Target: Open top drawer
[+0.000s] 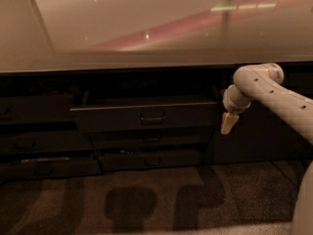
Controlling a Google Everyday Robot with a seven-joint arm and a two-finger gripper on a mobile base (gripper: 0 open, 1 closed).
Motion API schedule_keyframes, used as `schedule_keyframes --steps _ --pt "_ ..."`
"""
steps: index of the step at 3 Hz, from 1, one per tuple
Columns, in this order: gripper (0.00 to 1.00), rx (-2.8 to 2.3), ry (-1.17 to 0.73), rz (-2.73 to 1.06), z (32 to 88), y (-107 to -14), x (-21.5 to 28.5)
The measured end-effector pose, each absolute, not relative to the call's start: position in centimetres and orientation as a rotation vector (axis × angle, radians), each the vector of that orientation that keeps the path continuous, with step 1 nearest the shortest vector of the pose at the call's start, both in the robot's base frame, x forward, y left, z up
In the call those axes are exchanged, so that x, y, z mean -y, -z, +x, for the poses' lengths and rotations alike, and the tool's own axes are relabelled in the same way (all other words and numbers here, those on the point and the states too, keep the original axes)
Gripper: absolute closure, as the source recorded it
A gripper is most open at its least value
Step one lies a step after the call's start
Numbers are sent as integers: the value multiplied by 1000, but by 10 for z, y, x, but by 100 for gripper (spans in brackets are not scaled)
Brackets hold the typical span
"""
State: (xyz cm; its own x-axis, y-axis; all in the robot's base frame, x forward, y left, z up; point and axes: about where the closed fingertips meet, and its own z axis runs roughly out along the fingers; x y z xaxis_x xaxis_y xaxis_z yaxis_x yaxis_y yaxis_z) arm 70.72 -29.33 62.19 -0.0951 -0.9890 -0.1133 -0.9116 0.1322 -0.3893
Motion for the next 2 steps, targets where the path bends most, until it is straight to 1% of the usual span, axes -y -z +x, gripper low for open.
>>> schedule_keyframes --steps 1,2 --pt "0 -2002 260 -1815 726 -638 289" --pt "0 -2009 262 -1815 725 -637 288"
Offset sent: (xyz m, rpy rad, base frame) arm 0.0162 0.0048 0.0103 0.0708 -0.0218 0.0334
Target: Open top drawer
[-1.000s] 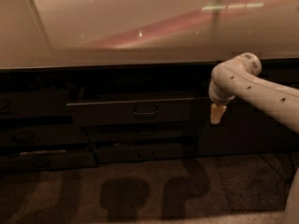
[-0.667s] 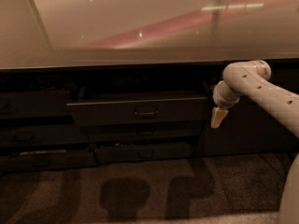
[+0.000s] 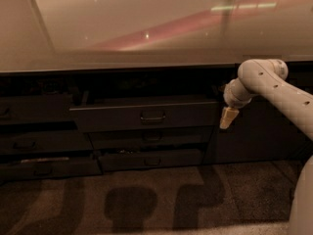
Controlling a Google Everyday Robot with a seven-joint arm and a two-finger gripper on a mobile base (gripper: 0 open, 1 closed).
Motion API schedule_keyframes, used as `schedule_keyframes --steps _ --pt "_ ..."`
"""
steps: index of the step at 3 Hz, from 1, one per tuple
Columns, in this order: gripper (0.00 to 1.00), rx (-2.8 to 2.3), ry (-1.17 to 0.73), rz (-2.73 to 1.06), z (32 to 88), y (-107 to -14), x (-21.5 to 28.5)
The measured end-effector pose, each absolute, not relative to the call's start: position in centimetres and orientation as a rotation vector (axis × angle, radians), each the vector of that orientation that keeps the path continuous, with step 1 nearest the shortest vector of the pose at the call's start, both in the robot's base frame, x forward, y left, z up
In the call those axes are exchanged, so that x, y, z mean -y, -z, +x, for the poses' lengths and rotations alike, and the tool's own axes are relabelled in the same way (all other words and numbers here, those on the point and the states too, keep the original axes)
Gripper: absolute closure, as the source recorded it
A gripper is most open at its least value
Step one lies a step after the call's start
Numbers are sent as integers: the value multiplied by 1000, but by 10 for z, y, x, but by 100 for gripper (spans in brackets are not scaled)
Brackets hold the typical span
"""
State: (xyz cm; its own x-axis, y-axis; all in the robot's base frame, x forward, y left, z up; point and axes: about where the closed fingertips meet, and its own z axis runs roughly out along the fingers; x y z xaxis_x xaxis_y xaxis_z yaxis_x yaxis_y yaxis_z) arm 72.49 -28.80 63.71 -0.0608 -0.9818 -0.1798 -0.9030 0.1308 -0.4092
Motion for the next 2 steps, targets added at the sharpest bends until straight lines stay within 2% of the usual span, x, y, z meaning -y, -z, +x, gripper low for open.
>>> schedule_keyframes --steps 2 --pt "49 -2009 261 -1815 724 -637 288"
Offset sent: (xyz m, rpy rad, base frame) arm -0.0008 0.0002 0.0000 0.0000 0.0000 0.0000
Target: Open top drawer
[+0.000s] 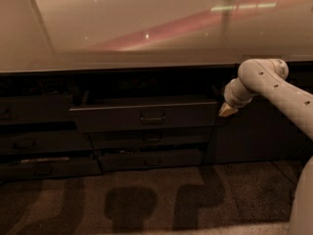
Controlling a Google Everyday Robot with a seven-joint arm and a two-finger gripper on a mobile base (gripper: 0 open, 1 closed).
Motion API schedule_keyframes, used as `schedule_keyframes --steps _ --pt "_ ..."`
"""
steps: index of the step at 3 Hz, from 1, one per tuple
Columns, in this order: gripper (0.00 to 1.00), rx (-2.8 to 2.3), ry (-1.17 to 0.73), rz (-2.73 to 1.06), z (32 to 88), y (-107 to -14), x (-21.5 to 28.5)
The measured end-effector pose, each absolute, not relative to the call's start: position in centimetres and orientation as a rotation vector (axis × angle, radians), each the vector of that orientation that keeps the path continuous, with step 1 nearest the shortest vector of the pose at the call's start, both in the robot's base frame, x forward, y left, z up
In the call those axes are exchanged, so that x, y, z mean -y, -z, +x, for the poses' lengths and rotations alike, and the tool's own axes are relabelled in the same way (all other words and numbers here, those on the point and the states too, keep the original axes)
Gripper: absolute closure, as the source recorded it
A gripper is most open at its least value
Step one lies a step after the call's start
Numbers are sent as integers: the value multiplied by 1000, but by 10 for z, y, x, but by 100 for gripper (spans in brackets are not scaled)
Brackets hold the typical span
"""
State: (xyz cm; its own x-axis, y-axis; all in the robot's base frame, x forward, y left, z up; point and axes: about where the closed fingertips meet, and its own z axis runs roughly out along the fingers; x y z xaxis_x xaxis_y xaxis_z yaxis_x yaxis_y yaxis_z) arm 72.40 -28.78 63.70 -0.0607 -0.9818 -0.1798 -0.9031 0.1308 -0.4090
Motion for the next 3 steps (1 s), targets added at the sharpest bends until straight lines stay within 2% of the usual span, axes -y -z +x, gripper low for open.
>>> schedule_keyframes --steps 2,3 --pt "96 -2009 261 -1815 724 -637 288" --pt "100 -2009 261 -1815 724 -637 288"
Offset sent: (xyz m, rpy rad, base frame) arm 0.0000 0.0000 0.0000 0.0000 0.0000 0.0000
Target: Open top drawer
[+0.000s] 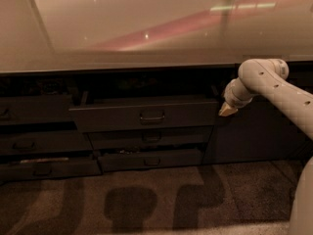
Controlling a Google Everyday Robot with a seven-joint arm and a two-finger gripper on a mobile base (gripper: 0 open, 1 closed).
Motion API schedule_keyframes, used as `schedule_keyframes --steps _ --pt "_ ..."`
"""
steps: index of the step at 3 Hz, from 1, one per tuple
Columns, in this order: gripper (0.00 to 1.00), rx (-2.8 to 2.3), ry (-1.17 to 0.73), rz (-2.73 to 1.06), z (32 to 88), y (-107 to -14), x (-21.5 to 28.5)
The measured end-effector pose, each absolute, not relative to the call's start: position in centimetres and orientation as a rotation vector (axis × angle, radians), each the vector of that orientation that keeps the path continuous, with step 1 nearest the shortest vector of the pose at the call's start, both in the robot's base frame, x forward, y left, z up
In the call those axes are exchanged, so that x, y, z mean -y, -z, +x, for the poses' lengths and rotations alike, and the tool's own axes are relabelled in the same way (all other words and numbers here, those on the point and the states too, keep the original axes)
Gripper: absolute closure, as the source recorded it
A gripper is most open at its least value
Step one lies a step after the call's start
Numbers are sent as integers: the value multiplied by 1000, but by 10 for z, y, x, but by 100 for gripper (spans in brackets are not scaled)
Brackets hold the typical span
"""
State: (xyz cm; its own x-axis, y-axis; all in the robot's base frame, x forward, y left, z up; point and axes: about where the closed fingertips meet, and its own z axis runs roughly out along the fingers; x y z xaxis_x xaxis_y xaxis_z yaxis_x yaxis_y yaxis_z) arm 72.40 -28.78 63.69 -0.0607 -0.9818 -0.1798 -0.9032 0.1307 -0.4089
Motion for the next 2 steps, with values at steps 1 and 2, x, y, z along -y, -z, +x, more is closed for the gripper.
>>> schedule_keyframes --steps 1,2 --pt "100 -2009 261 -1815 724 -637 290" --pt "100 -2009 261 -1815 723 -637 293"
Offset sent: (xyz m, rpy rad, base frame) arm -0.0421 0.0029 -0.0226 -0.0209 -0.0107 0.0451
